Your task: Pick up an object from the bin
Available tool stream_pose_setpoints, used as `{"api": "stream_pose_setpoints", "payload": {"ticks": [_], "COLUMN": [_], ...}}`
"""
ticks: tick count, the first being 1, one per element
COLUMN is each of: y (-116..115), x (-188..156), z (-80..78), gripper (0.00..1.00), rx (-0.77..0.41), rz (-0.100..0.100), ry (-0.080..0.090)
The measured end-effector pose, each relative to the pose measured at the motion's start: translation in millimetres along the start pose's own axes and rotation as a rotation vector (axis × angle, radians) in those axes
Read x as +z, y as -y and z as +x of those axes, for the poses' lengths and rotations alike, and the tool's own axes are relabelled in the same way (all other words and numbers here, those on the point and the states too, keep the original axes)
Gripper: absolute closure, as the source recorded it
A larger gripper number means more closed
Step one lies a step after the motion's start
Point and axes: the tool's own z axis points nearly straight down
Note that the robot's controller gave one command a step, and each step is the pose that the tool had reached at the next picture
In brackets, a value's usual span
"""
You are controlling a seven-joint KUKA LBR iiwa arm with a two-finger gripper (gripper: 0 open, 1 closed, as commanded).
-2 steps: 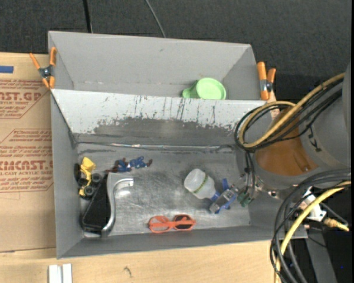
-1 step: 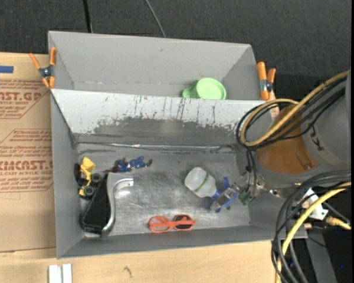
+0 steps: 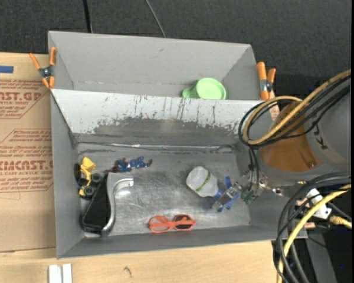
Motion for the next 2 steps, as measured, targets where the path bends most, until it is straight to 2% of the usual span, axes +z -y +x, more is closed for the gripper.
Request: {"api": "stream_pose_setpoints", "payload": {"ticks": [1,2], "y": [0.7,-0.6], "x": [-22.7,-50.0], "z": [0.6,-0.7], "gripper": [1.0,1.0], "rx": [0.0,-0.001], "rz": [0.002,-0.004], "ry": [-0.002,0.007]}}
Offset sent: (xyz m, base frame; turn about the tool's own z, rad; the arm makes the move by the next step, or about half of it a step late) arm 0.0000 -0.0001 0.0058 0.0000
